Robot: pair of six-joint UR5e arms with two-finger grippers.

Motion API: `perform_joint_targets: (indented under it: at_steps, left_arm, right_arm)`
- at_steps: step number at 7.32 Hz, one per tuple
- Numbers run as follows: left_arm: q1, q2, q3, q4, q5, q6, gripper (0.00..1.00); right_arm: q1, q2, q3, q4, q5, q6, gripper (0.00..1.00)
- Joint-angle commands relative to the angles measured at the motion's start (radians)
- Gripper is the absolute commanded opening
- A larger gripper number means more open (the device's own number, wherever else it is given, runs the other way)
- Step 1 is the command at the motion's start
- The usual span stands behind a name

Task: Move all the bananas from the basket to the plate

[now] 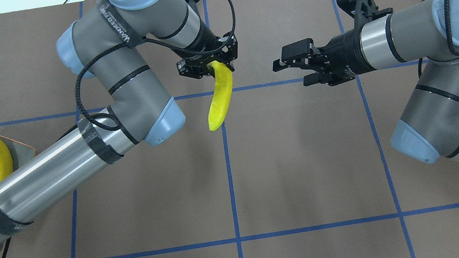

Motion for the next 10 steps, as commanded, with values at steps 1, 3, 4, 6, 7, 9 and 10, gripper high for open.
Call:
perform_joint_targets:
  at_steps: [1,3,4,6,7,9,10]
  left_arm:
    - [-0.052,0.129,-0.213,0.355,0.004,0.288,0.00]
    - [-0.054,0.241,-0.323,0.503,0.117,0.371,0.00]
    - [-0.042,0.314,-0.384,0.551,0.167,0.420,0.00]
    - [-0.004,0.324,-0.441,0.780,0.321,0.482,0.00]
    - [-0.002,0.355,-0.444,0.799,0.348,0.482,0.00]
    - [0.004,0.454,-0.444,0.800,0.415,0.494,0.00]
    - [0.001,0.483,-0.456,0.800,0.417,0.529,0.00]
  right_arm:
    - [0.017,-0.023,-0.009,0.017,-0.003,-0.003,1.00]
    - [0.017,-0.024,-0.024,0.018,-0.032,-0.006,1.00]
    - [0.015,-0.023,-0.050,0.037,-0.032,-0.006,1.00]
    - [0.015,-0.024,-0.057,0.055,-0.034,-0.006,1.00]
    - [0.015,-0.023,-0.066,0.055,-0.034,-0.006,1.00]
    - [0.015,-0.023,-0.080,0.077,-0.032,-0.006,1.00]
    - [0.015,-0.023,-0.078,0.077,-0.032,-0.006,1.00]
